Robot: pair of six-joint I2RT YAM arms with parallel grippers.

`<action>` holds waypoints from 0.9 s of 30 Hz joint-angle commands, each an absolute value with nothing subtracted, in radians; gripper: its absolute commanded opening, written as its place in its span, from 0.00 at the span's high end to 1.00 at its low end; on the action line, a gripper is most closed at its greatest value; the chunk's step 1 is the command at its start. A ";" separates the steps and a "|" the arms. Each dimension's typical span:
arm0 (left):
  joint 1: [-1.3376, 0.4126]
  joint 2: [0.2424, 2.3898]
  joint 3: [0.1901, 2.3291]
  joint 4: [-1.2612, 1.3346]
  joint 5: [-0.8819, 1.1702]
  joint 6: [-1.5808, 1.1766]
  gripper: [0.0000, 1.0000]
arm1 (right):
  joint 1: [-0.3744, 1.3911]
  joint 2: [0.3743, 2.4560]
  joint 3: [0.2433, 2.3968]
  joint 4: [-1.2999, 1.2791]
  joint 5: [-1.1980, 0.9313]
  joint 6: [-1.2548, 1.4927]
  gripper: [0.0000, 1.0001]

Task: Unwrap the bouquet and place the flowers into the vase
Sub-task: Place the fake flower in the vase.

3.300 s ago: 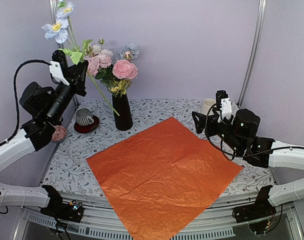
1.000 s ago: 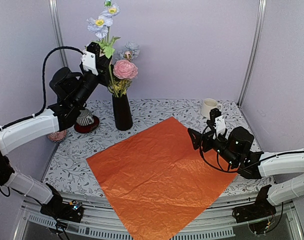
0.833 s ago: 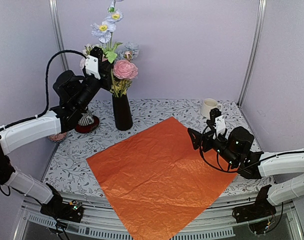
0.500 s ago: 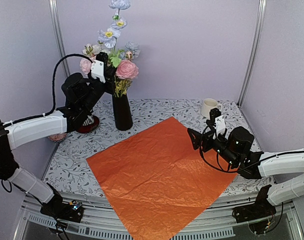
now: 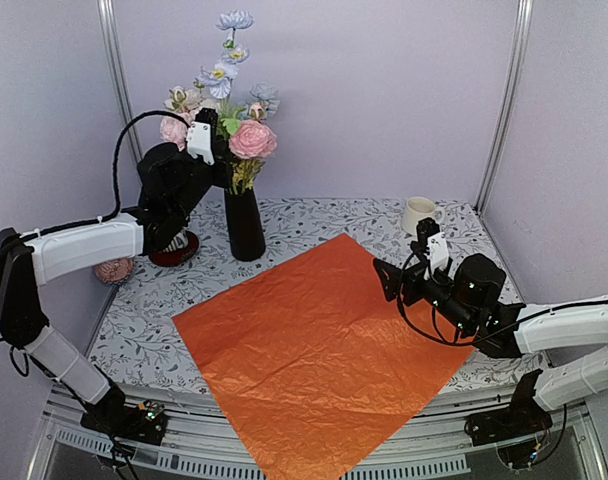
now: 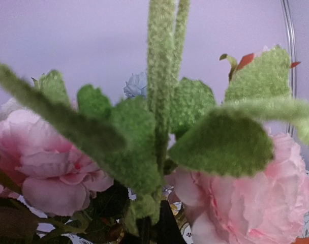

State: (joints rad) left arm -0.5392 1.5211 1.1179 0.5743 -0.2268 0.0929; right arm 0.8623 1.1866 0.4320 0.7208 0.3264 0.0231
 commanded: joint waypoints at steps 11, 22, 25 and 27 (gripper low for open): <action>-0.516 1.615 1.112 0.507 -0.222 0.029 1.00 | 0.855 1.207 0.431 0.739 0.312 0.018 0.01; -0.470 1.643 1.134 0.472 -0.140 -0.068 1.00 | 0.855 1.211 0.434 0.736 0.310 0.016 0.01; -0.466 1.647 1.137 0.462 -0.132 -0.072 1.00 | 0.855 1.213 0.436 0.735 0.309 0.016 0.01; -0.463 1.648 1.140 0.453 -0.128 -0.076 1.00 | 0.856 1.215 0.436 0.735 0.308 0.016 0.01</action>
